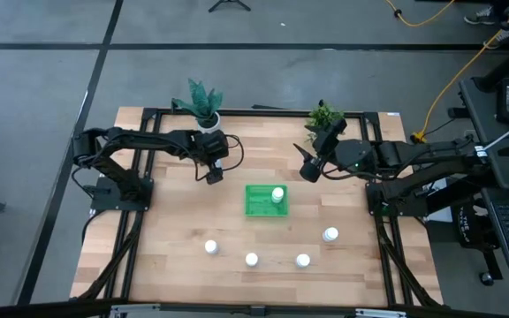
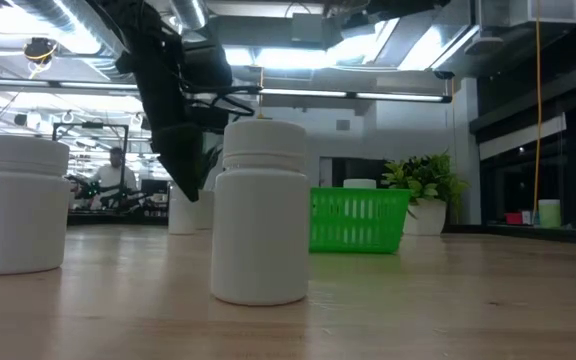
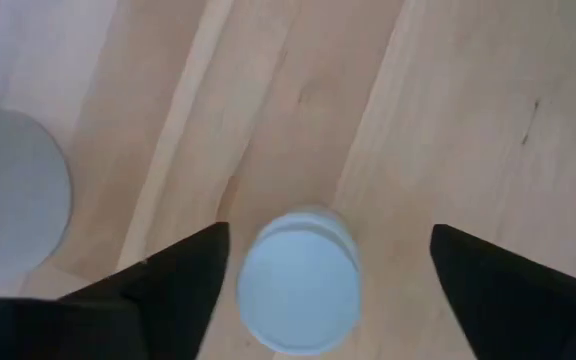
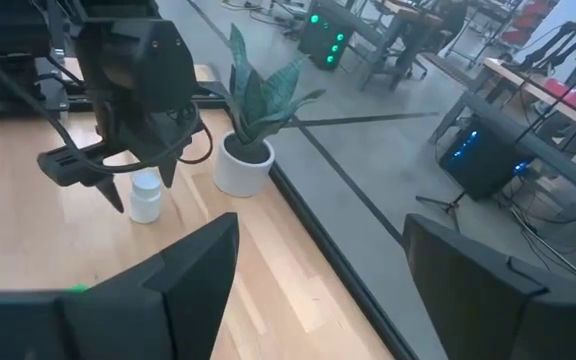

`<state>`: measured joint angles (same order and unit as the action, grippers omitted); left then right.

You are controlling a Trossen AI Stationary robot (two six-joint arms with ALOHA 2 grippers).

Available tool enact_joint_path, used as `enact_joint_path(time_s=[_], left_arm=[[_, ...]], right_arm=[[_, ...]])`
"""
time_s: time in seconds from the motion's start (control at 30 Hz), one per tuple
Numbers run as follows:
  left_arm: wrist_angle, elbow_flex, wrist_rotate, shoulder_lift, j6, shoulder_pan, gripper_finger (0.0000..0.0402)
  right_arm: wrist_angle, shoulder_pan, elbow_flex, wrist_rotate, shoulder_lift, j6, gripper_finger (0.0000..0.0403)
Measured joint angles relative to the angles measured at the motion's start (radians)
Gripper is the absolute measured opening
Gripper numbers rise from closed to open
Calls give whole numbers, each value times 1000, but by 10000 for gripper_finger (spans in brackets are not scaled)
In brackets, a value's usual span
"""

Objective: Pick and place pill bottles into a basket
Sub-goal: Put the white pill bottle into the green bin

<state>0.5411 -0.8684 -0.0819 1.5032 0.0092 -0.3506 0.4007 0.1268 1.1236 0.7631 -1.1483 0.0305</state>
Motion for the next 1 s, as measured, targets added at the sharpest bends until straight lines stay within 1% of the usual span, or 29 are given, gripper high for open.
enact_joint_path(time_s=[0.27, 0.4, 0.63, 0.77, 0.9, 1.0], left_arm=[[12, 0, 20, 0, -14, 0, 204], [11, 0, 47, 0, -15, 0, 158], [11, 0, 59, 0, -15, 2, 156], [9, 0, 111, -8, -32, 11, 156], [10, -10, 109, -67, -63, 44, 156], [11, -57, 104, -120, -94, 74, 156]], right_arm=[[0, 1, 0, -1, 0, -3, 284], [0, 2, 0, -5, 0, -25, 284], [0, 2, 0, -5, 0, -29, 284], [0, 2, 0, -6, 0, -29, 284], [0, 2, 0, -6, 0, -27, 284], [0, 2, 0, -6, 0, -25, 284]])
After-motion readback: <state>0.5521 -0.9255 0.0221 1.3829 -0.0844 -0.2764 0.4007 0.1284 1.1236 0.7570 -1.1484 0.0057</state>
